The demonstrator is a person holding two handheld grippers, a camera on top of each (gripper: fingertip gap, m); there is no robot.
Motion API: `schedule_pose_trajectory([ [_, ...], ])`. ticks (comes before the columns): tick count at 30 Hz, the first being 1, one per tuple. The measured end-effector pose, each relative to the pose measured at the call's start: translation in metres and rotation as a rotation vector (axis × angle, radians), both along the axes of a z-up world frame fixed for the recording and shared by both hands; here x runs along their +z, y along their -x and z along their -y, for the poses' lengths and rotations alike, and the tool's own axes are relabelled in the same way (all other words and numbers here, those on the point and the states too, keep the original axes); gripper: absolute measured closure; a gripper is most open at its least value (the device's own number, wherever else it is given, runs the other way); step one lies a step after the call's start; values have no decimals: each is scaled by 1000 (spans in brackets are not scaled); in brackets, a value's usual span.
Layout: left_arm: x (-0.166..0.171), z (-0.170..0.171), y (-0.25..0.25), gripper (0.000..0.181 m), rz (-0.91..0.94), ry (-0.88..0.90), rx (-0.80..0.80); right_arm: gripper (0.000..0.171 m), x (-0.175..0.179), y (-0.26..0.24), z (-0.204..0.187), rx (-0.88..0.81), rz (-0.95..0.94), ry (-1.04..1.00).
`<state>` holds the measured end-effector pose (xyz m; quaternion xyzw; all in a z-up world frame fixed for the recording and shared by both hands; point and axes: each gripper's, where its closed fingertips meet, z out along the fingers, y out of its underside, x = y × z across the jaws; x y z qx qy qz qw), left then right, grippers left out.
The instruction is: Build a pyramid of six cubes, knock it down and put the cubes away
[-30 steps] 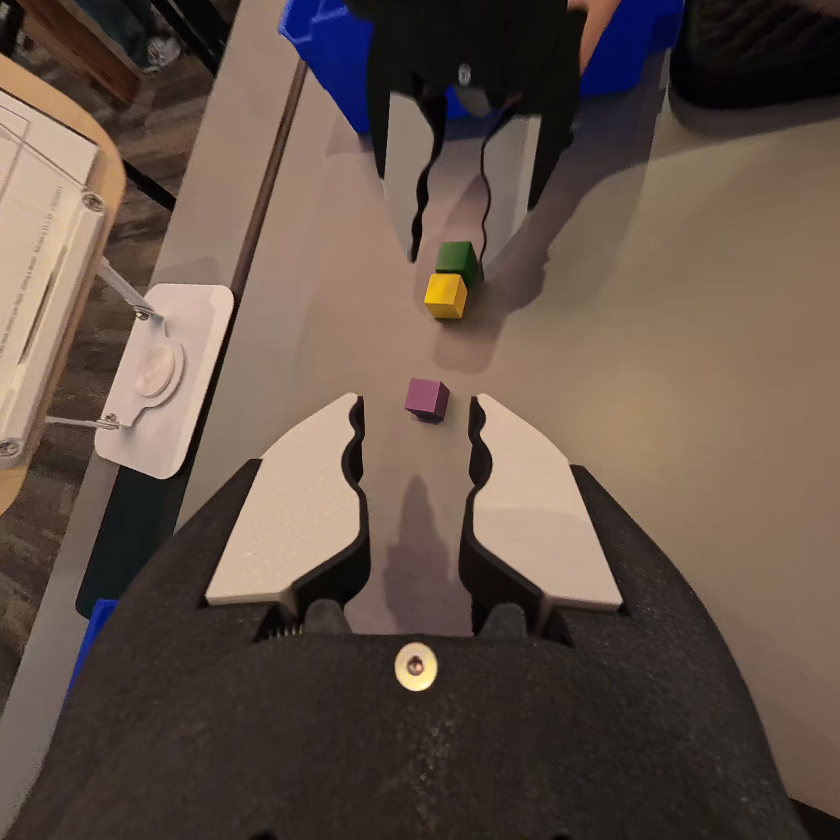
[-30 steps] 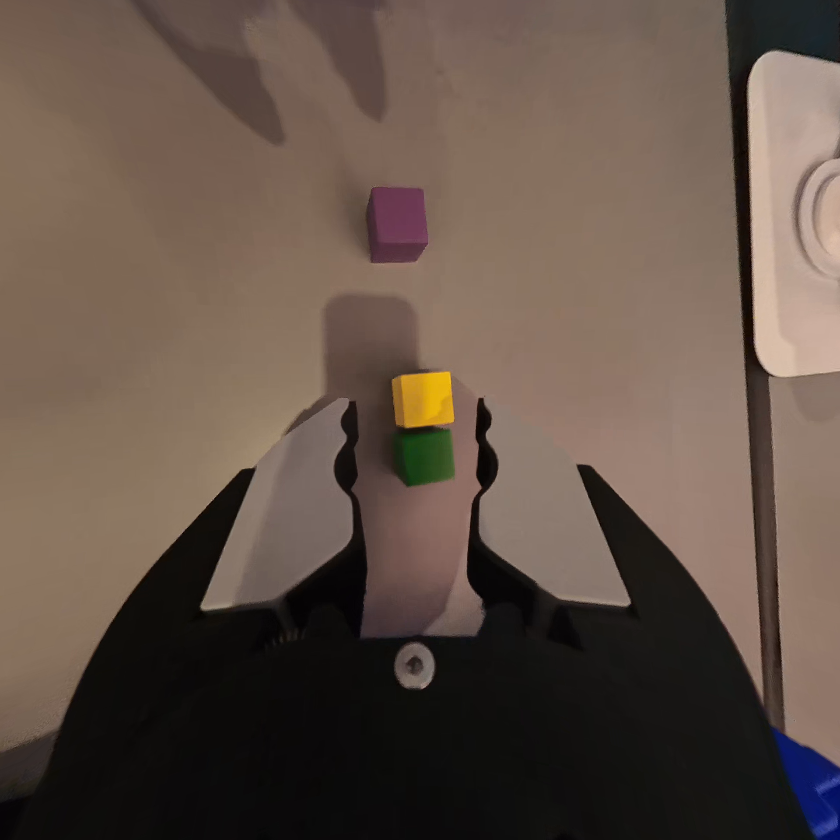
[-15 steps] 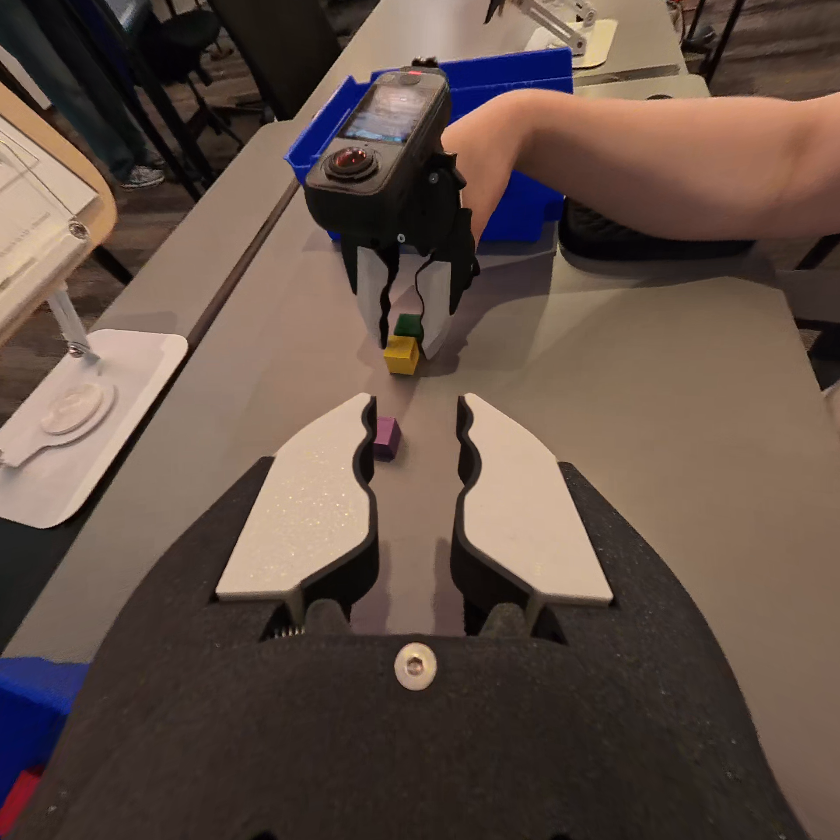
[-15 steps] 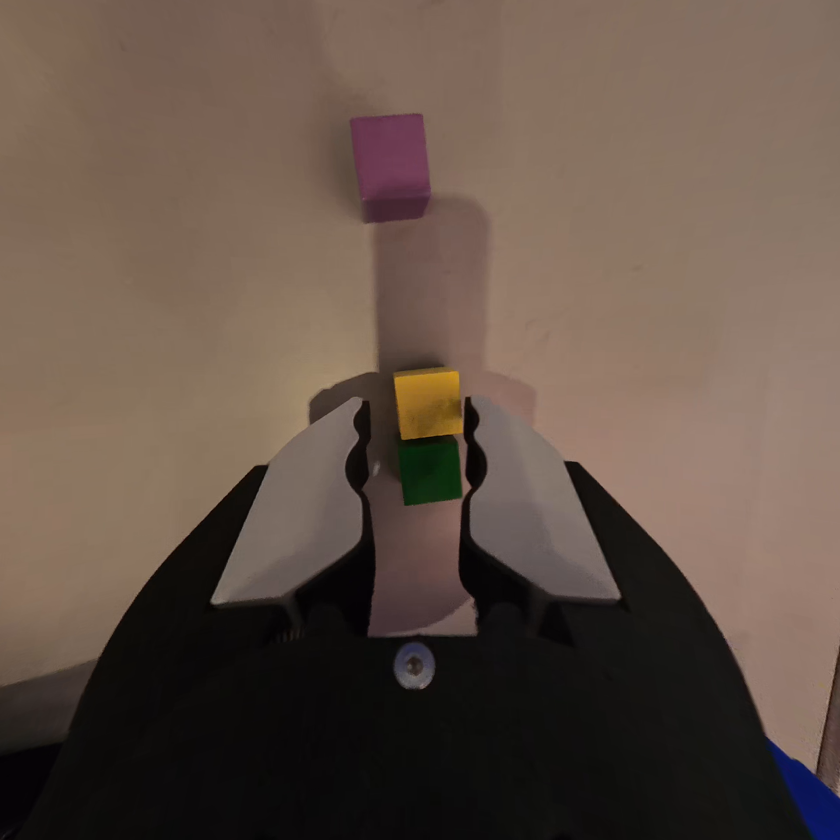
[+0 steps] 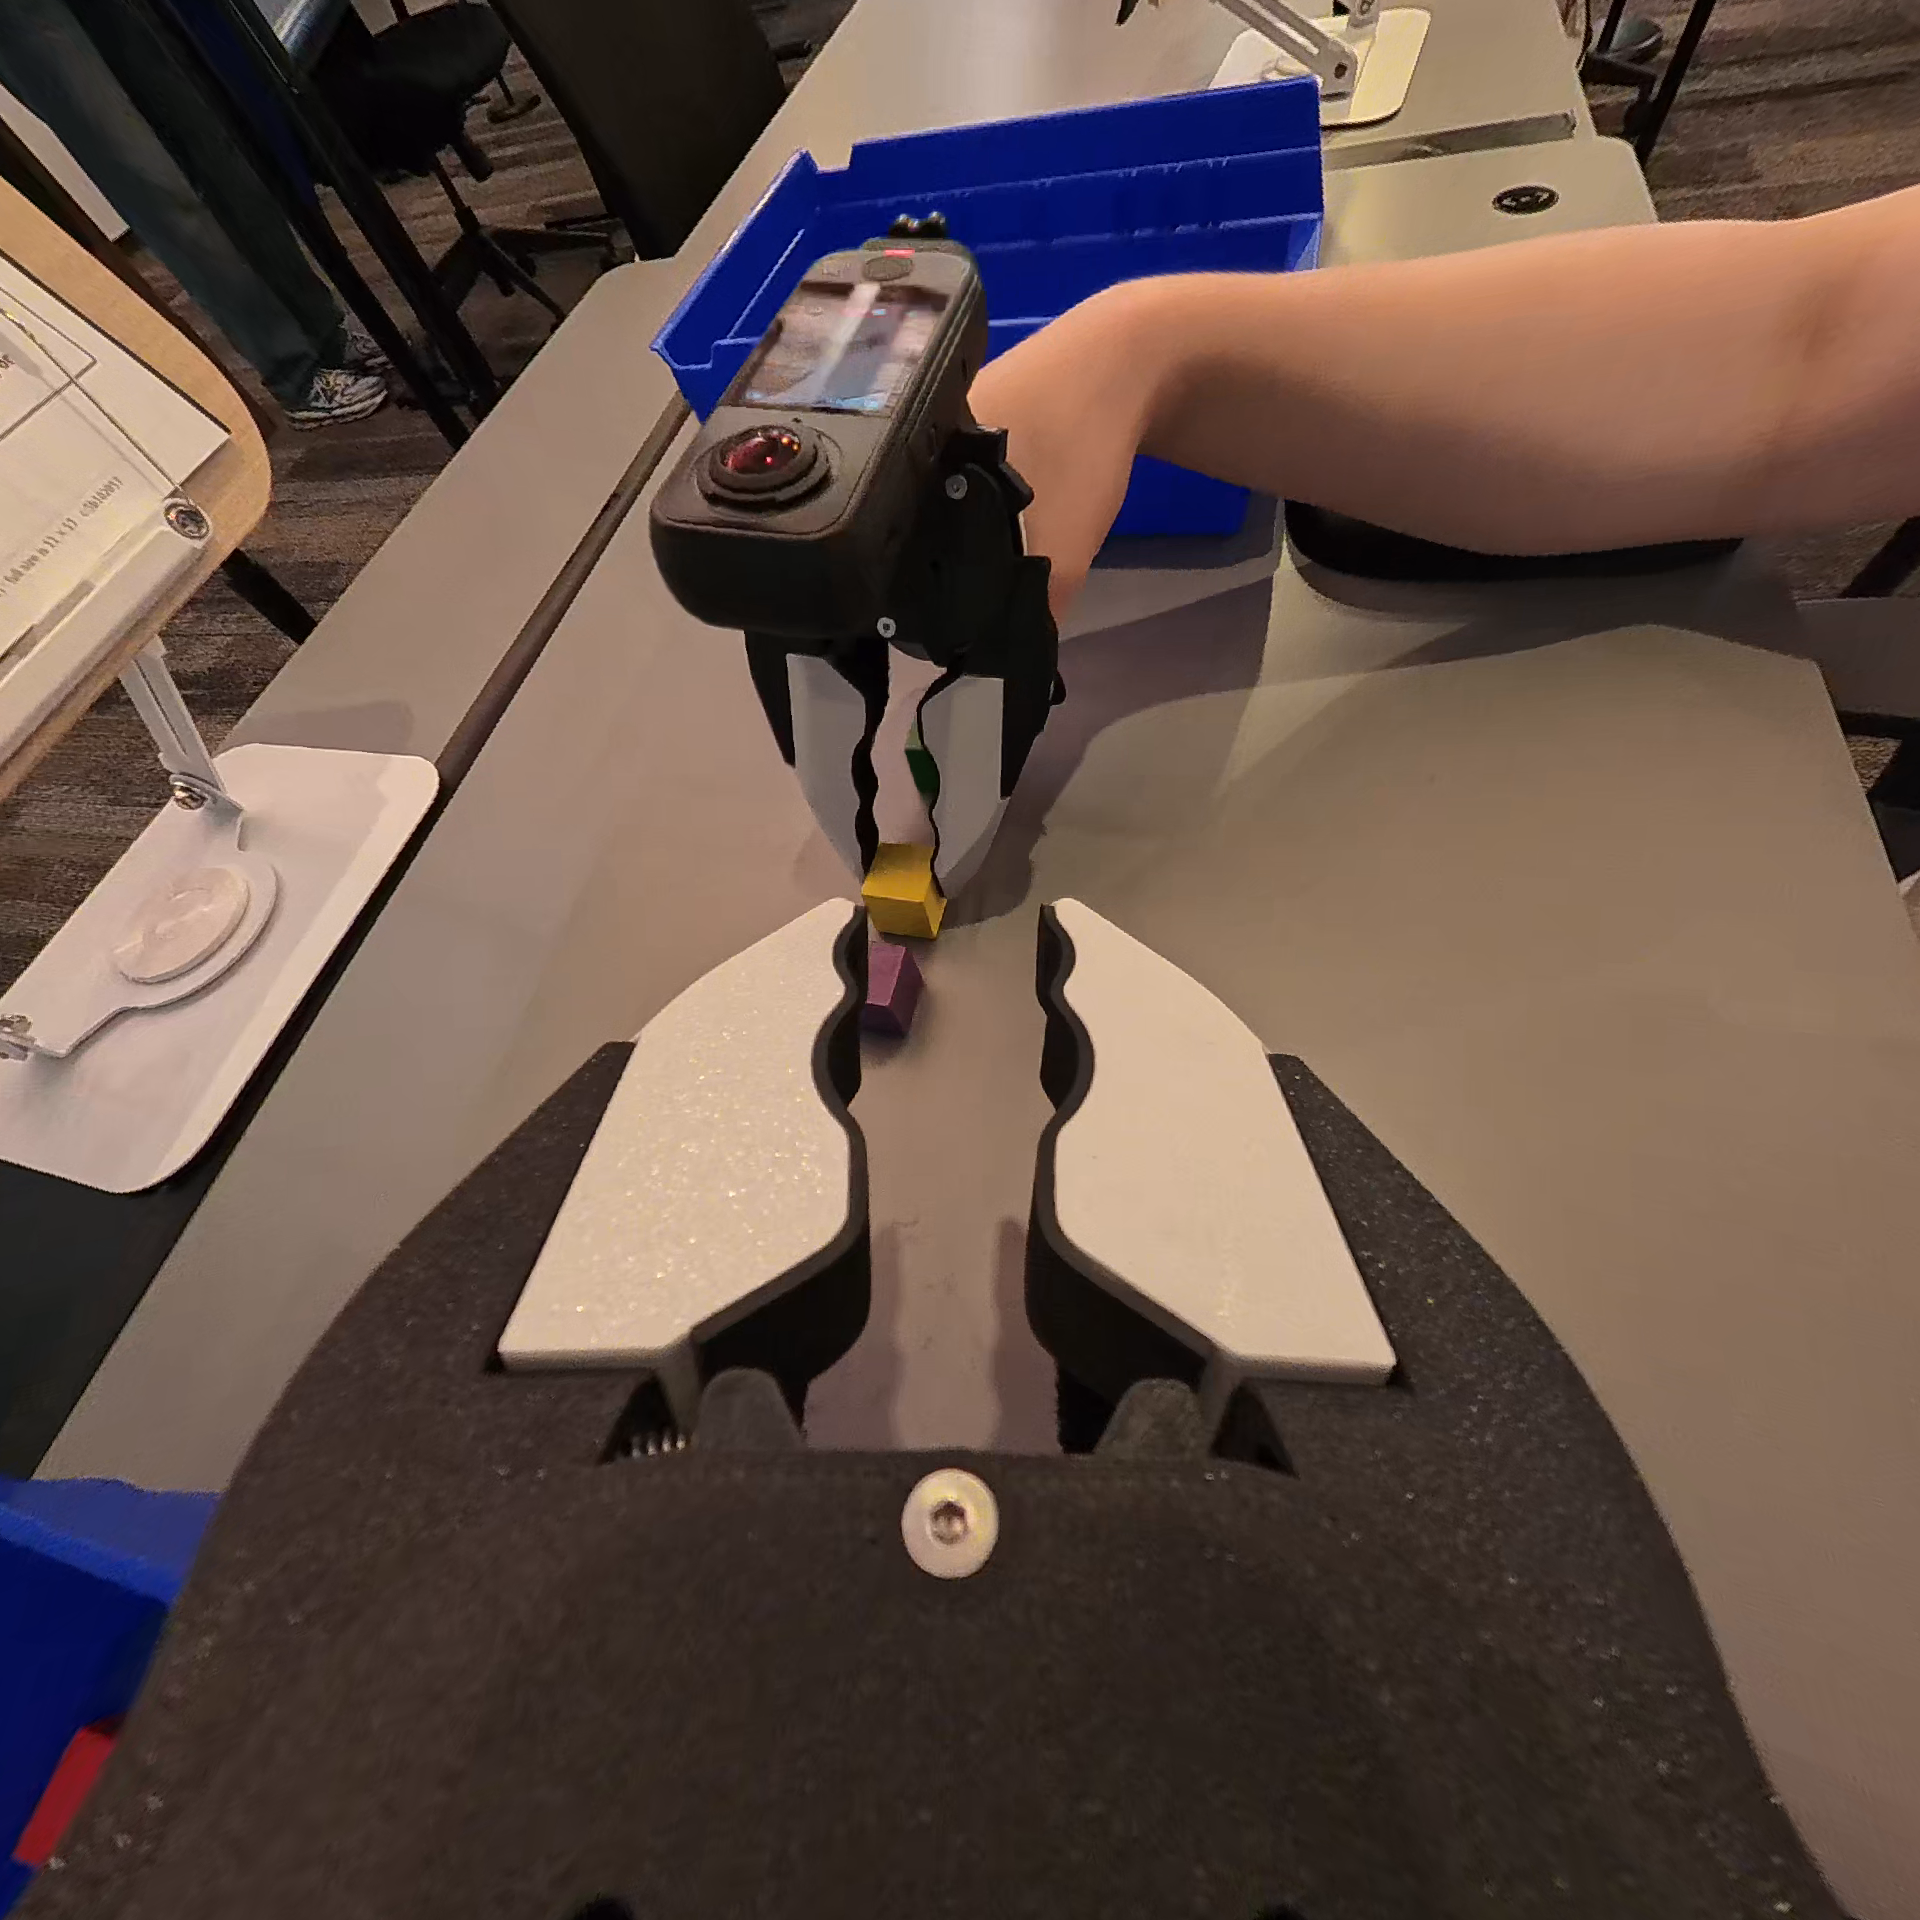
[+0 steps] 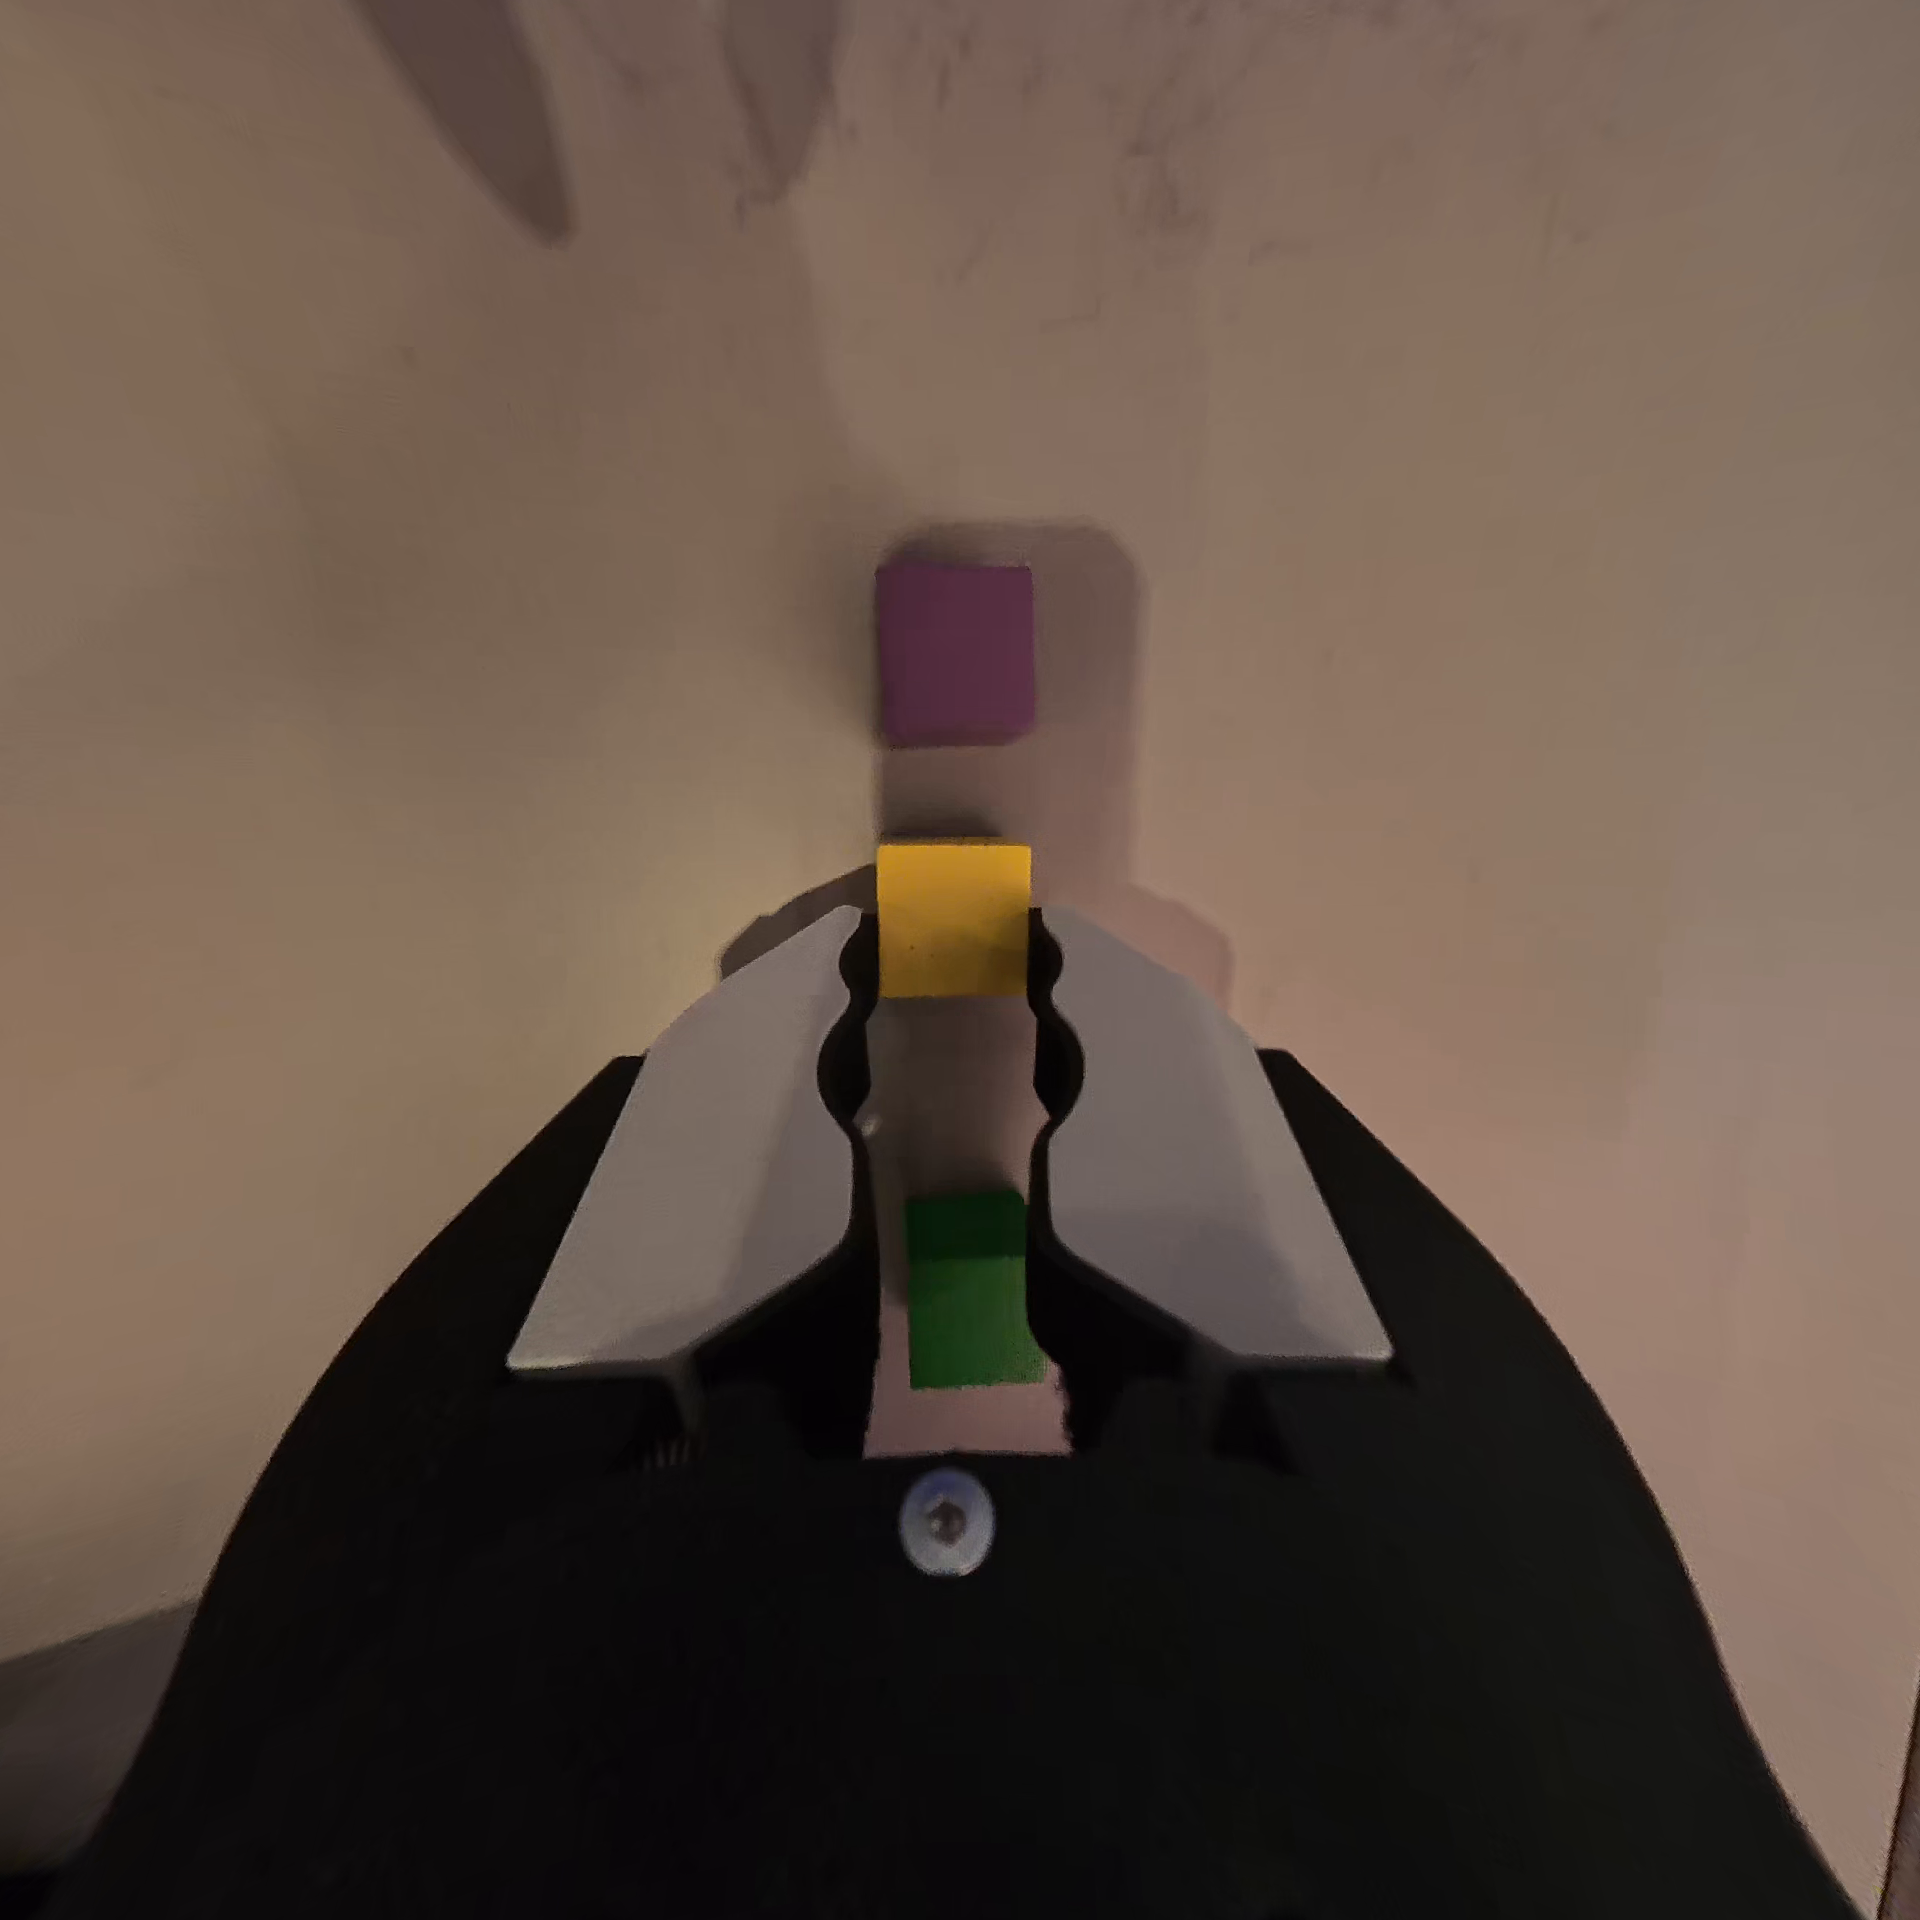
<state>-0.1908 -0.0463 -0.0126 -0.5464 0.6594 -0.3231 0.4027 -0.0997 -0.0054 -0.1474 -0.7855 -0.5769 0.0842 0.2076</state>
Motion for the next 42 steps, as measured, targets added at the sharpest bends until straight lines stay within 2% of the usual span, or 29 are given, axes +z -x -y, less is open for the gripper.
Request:
schedule_pose_trajectory([
  [21, -3, -4, 0, 151, -1, 11, 14, 143, 0, 16, -8, 20, -64, -1],
  [25, -2, -5, 1, 150, 11, 16, 20, 128, 4, 20, -8, 25, -107, -11],
  [28, -1, -6, 3, 150, 18, 19, 24, 123, 23, 13, -7, 1, -140, -52],
  [31, -1, -5, 5, 150, 23, 20, 27, 122, 39, -18, 4, -63, -56, -61],
  [34, 0, -4, 7, 150, 26, 11, 26, 123, 27, -60, 15, -108, 149, -67],
  [42, -1, -2, 4, 150, 24, 6, 20, 134, 7, -76, 19, -114, 210, -31],
])
